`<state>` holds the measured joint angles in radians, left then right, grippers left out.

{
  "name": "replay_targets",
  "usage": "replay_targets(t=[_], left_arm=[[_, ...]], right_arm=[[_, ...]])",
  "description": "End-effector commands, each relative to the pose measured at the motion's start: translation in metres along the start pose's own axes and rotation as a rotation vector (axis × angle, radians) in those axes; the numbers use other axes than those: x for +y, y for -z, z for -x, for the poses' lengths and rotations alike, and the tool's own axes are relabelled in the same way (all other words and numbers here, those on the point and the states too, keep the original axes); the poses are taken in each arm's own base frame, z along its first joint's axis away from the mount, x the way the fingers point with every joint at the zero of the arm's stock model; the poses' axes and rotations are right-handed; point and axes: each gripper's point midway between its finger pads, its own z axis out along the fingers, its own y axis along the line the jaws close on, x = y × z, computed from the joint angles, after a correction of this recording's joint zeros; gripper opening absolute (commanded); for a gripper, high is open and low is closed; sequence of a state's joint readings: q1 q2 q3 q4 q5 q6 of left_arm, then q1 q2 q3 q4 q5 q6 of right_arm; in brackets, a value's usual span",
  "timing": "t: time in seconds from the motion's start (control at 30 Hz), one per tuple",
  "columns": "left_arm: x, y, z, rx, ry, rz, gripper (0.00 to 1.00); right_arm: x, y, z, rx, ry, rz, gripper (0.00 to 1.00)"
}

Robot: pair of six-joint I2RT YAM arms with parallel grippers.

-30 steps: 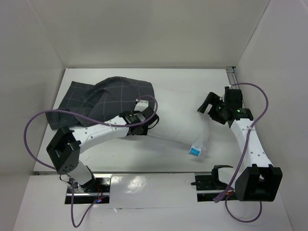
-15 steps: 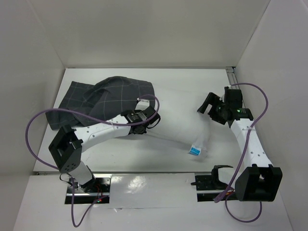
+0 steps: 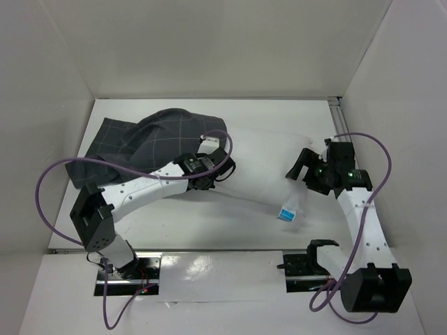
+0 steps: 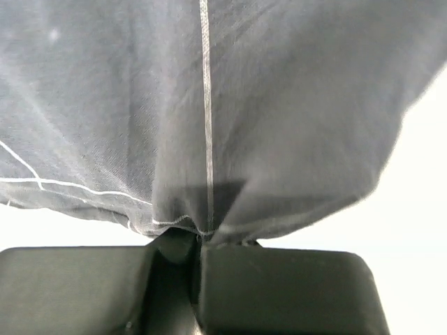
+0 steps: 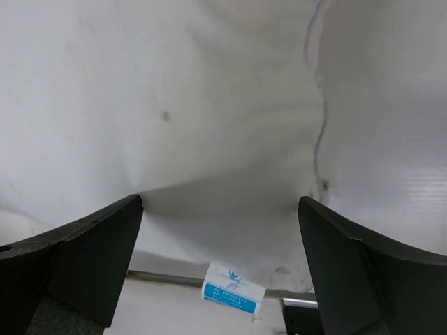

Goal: Put the pillow into the pillowcase

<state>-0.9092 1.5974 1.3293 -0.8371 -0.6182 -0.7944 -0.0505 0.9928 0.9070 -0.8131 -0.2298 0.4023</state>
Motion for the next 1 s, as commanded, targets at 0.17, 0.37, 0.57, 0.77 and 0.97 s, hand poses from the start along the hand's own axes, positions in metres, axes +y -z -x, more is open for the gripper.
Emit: replay_targets(t=[0.17, 0.37, 0.57, 0.77, 0.97], left_arm=[[-0.018, 0.047, 0.053, -0.130, 0.068, -0.129, 0.00], [-0.037, 0.066, 0.075, -0.136, 0.046, -0.216, 0.00], [-0.095, 0.165, 0.105, -0.209, -0.053, -0.514, 0.00], [-0.132, 0.296, 0.111, -0.249, -0.082, -0.946, 0.00], [-0.082, 0.352, 0.131, -0.366, 0.035, -1.065, 0.00]], right_arm=[[-0.007, -0.013, -0.048, 0.098, -0.072, 0.053, 0.99], [0.035, -0.015, -0.016, 0.051, -0.049, 0.249, 0.00], [0.111, 0.104, 0.070, -0.223, 0.096, 0.401, 0.00], [0.116, 0.158, 0.078, -0.327, 0.105, 0.369, 0.00], [0.098, 0.187, 0.054, -0.352, 0.083, 0.298, 0.00]])
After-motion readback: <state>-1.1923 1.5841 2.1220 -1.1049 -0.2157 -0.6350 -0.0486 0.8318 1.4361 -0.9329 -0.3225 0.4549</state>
